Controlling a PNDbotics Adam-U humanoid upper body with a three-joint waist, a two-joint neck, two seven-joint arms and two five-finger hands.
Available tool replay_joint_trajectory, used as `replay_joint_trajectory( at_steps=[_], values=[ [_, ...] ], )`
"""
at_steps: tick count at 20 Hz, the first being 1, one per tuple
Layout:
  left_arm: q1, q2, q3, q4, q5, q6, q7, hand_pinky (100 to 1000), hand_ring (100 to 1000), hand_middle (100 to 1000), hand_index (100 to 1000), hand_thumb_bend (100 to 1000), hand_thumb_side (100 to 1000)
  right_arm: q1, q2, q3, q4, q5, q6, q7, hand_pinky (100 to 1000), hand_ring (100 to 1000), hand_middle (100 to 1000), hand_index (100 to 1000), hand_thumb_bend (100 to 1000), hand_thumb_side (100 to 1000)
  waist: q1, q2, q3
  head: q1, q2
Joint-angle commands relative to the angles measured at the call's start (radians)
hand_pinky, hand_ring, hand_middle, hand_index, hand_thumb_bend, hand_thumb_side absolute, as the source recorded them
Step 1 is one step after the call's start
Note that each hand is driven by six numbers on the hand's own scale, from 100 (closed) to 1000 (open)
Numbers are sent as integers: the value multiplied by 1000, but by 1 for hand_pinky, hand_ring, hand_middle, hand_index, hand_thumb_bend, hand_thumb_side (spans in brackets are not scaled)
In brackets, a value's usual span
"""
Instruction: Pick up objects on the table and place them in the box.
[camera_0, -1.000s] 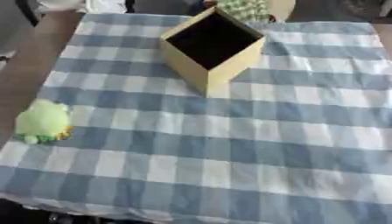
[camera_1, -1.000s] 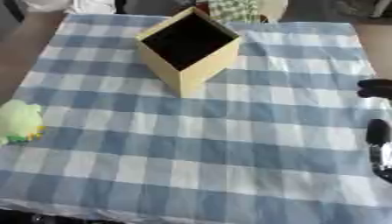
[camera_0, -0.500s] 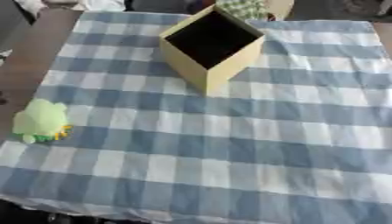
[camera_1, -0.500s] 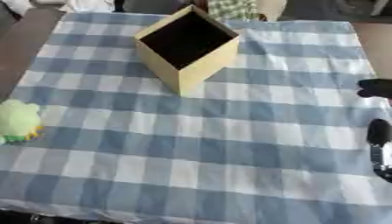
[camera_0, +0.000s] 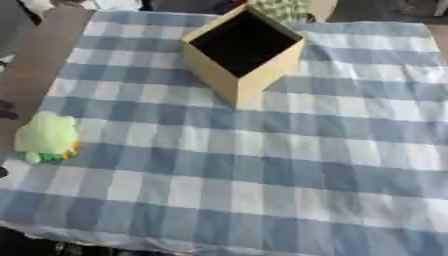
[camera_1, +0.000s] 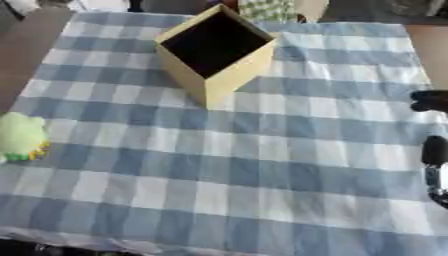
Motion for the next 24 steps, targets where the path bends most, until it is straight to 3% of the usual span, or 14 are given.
replay_joint_trajectory(
  at_steps=[1,7,18,20,24],
  values=[
    [-20,16,0,6,13,-4,0,736,955,1000,967,424,304,-5,-13,-2,-15,-11,1,9,748,721,594,772,100,728,2,-9,-2,6,-4],
    [-41,-5,-13,38,3,-5,-24,737,954,1000,968,449,305,-7,-9,-3,-15,-14,2,17,748,721,593,772,100,727,0,-6,-5,9,-4],
    [-82,-63,-25,96,-69,-12,39,673,904,993,938,435,313,-14,3,-1,-15,-14,14,38,746,720,591,772,100,730,-3,0,-9,13,-10],
    [-88,-74,-28,110,-78,-14,51,644,887,964,926,417,301,-17,6,0,-15,-16,17,42,746,720,590,772,100,731,-4,1,-10,13,-12],
    [-93,-83,-30,119,-83,-24,88,513,770,864,870,314,220,-19,12,0,-15,-18,21,51,745,720,589,772,100,732,-4,4,-11,14,-10]
  ],
)
